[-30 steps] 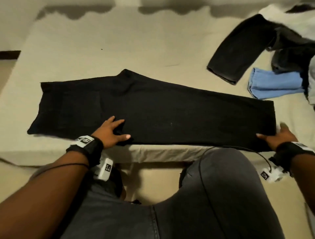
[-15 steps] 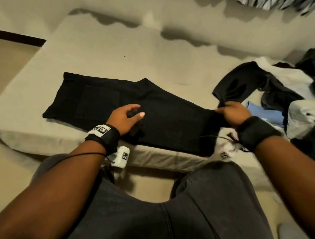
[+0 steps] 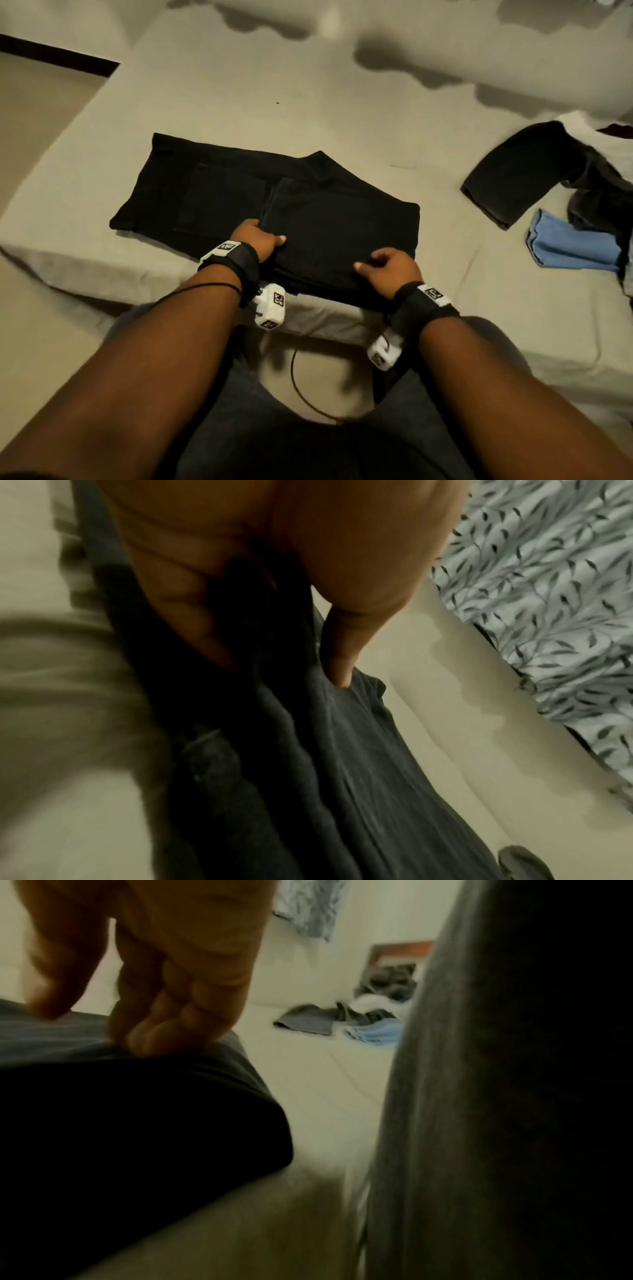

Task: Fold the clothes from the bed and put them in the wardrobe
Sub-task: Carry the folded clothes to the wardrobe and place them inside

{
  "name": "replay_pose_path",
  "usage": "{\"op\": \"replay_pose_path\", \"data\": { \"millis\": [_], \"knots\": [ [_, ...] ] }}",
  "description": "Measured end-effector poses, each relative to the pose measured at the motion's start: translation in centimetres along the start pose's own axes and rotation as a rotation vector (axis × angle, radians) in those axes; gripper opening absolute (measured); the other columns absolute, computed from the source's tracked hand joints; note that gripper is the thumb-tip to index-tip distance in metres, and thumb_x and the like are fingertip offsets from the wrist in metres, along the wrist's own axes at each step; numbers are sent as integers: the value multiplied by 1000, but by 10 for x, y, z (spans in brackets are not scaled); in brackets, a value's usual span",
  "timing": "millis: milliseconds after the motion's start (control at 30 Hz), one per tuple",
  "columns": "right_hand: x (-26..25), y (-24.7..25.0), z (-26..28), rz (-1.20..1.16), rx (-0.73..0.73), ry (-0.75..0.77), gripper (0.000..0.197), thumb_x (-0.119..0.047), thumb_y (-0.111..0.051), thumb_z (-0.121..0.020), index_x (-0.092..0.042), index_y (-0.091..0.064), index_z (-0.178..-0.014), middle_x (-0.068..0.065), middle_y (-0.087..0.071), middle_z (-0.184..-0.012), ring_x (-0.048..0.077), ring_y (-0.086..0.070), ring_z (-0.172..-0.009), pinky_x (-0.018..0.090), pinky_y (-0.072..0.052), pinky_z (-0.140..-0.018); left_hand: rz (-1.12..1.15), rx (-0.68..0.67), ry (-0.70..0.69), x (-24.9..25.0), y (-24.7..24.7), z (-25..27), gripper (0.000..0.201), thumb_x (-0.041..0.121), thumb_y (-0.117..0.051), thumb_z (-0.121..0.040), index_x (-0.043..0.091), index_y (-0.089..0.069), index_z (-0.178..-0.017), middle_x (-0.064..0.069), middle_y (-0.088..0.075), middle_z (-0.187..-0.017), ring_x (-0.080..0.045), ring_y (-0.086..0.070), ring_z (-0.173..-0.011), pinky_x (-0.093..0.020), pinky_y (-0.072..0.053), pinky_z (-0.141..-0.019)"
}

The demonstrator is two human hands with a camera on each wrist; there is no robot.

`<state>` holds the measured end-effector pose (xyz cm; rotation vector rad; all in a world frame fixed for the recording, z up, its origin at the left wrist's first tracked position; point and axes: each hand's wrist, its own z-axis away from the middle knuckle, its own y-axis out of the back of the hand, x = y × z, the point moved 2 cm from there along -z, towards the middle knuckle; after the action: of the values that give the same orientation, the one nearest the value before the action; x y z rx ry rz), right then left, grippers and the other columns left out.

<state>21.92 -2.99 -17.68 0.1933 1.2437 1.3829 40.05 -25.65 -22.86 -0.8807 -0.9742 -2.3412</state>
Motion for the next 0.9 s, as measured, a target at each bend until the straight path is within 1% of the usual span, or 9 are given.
{"op": "replay_pose_path", "data": {
  "millis": [100, 200, 333, 400, 467, 533, 600, 733, 900],
  "knots": [
    [30, 20, -30, -193, 228, -239, 71, -53, -75, -78, -22, -52, -137, 9, -57, -135, 33, -58, -122, 40, -46, -107, -19, 31, 2, -4, -3, -10, 39, 41, -80, -82, 14, -75, -110, -6, -75, -108, -28, -70, -97, -37, -55, -92],
    [63, 16, -43, -259, 77, -445, 73, -48, -73, -83, -11, -49, -141, 15, -59, -138, 36, -59, -121, 36, -47, -98, 5, 23, 87, -6, -5, -17, 54, 52, -71, -88, 8, -71, -121, -9, -71, -122, -32, -66, -109, -33, -49, -93],
    [84, 8, -50, -313, -56, -420, 59, -42, -68, -93, -2, -57, -135, 16, -63, -132, 35, -62, -116, 33, -47, -93, 205, 59, 132, 4, 3, -19, 63, 54, -71, -88, 4, -66, -126, -10, -67, -122, -28, -64, -115, -40, -51, -103],
    [88, 8, -54, -353, -37, -386, 57, -39, -71, -92, -3, -59, -134, 15, -65, -130, 35, -63, -114, 35, -49, -96, 308, 68, -79, 24, 7, -16, 44, 38, -74, -90, 11, -69, -123, -7, -71, -116, -19, -68, -105, -39, -53, -102],
    [88, 7, -54, -376, -33, -352, 53, -37, -72, -91, -6, -61, -132, 13, -67, -126, 33, -65, -111, 36, -51, -96, 396, 134, -327, 41, 15, -5, 22, 12, -69, -95, 19, -68, -116, -2, -71, -108, -2, -68, -93, -23, -54, -92],
    [90, 4, -55, -412, -30, -337, 53, -39, -75, -89, -9, -63, -131, 10, -69, -123, 32, -66, -109, 37, -52, -97, 368, 200, -459, 46, 17, 4, 26, 3, -66, -96, 20, -66, -115, -2, -69, -110, 2, -67, -93, -15, -51, -88],
    [90, 2, -54, -446, -10, -328, 53, -42, -78, -84, -12, -64, -127, 8, -70, -121, 30, -67, -107, 39, -53, -99, 249, 258, -389, 27, 18, 3, 30, 9, -68, -96, 11, -65, -125, -6, -68, -114, -11, -68, -102, -17, -48, -90],
    [89, -4, -52, -468, 22, -323, 47, -42, -78, -83, -15, -66, -120, 2, -71, -114, 25, -67, -100, 34, -53, -93, -28, 220, 6, -18, 19, -7, 52, 30, -72, -94, 8, -57, -139, -12, -61, -139, -27, -57, -127, -28, -40, -107],
    [88, -6, -53, -428, 29, -321, 51, -39, -77, -83, -17, -63, -127, 1, -70, -118, 24, -67, -106, 26, -47, -86, -85, 210, -1, -7, 10, -12, 74, 32, -76, -89, 15, -41, -152, -11, -51, -149, -29, -51, -134, -32, -37, -112]
  ]
}}
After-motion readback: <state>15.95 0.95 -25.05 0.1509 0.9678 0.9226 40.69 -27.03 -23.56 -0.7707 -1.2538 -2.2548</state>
